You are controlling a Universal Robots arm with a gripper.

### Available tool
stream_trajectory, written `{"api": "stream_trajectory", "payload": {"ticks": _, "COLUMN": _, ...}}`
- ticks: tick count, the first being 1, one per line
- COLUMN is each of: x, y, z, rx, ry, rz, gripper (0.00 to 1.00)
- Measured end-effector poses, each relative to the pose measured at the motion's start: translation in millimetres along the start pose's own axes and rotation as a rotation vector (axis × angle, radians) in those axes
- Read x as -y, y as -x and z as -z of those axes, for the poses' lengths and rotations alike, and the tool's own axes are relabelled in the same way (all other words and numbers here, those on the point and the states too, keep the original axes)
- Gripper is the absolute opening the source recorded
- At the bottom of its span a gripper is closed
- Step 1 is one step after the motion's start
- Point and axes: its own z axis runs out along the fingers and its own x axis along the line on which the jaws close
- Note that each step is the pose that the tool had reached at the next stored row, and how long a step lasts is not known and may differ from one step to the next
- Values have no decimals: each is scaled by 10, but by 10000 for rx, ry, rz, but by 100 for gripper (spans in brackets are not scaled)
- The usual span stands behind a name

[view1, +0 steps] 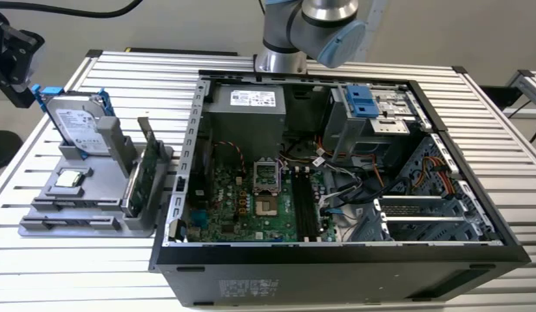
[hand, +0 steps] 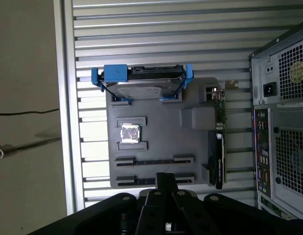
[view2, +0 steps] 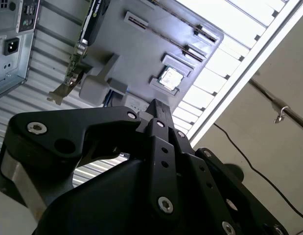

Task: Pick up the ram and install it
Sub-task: 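Pick up the ram and move it above insertion slot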

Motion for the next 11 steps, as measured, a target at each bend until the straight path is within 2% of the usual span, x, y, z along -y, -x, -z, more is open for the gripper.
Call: {"api": "stream_trajectory", "payload": {"ticks": 11, "x": 1, "y": 1, "z": 0, "rx": -4, "ry": -17, "rz": 111, "gripper": 0}}
